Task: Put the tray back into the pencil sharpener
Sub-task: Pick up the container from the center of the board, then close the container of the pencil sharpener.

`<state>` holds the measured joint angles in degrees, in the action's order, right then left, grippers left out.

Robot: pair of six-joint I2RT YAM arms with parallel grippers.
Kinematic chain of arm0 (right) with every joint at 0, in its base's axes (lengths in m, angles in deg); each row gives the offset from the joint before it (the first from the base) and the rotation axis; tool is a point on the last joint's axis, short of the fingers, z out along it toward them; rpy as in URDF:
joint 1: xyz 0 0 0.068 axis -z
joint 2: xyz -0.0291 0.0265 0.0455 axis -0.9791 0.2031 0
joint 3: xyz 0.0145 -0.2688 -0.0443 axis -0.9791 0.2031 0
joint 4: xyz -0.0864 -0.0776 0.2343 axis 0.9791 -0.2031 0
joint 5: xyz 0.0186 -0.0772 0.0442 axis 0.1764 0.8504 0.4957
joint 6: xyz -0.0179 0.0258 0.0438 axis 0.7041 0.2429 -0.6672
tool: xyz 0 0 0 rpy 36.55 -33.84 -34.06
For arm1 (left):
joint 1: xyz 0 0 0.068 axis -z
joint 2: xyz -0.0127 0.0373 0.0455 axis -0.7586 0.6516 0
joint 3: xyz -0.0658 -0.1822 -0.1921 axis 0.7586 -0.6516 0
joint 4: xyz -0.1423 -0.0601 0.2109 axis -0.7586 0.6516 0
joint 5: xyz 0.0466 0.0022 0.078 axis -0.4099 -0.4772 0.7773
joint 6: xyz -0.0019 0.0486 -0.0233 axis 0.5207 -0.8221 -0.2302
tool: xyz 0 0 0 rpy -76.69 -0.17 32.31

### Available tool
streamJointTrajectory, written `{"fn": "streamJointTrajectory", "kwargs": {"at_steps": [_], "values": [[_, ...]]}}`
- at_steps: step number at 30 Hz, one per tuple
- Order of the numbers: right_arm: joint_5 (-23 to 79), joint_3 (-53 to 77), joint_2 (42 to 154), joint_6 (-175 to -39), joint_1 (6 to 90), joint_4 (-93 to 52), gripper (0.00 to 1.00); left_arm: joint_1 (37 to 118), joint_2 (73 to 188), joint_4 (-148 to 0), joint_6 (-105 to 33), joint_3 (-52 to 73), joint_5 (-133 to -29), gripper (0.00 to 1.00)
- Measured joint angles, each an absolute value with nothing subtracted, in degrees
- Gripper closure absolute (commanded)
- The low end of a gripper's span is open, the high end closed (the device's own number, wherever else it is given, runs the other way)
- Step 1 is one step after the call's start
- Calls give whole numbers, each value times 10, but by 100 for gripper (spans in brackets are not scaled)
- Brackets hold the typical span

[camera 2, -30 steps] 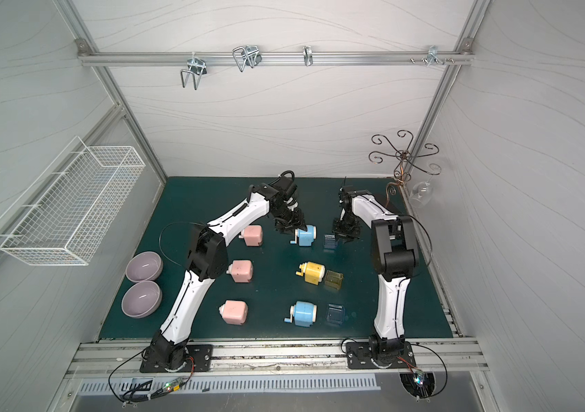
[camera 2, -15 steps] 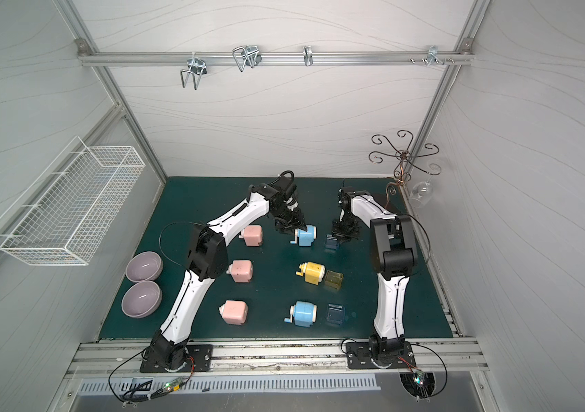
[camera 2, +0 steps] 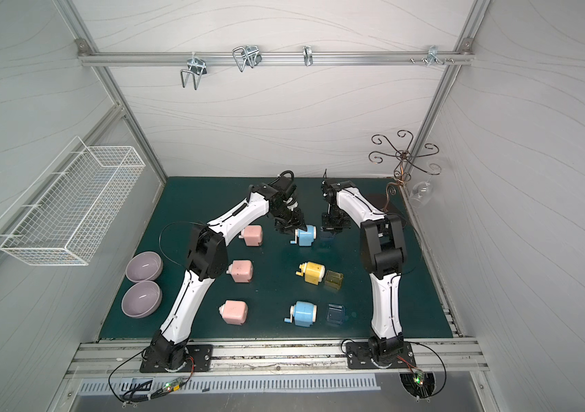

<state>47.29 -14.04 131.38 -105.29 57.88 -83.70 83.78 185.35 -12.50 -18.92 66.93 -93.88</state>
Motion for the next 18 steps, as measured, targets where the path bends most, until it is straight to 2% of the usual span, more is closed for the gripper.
{"fn": "streamJointTrajectory", "kwargs": {"at_steps": [8,18], "values": [[511,-195,1369,-1050,551,-884,100,836,1854,-125,-190,669,-943,44],[496,-213,1382,-1051,551,-900,100,836,1854,-125,-190,669,-945,44]]}}
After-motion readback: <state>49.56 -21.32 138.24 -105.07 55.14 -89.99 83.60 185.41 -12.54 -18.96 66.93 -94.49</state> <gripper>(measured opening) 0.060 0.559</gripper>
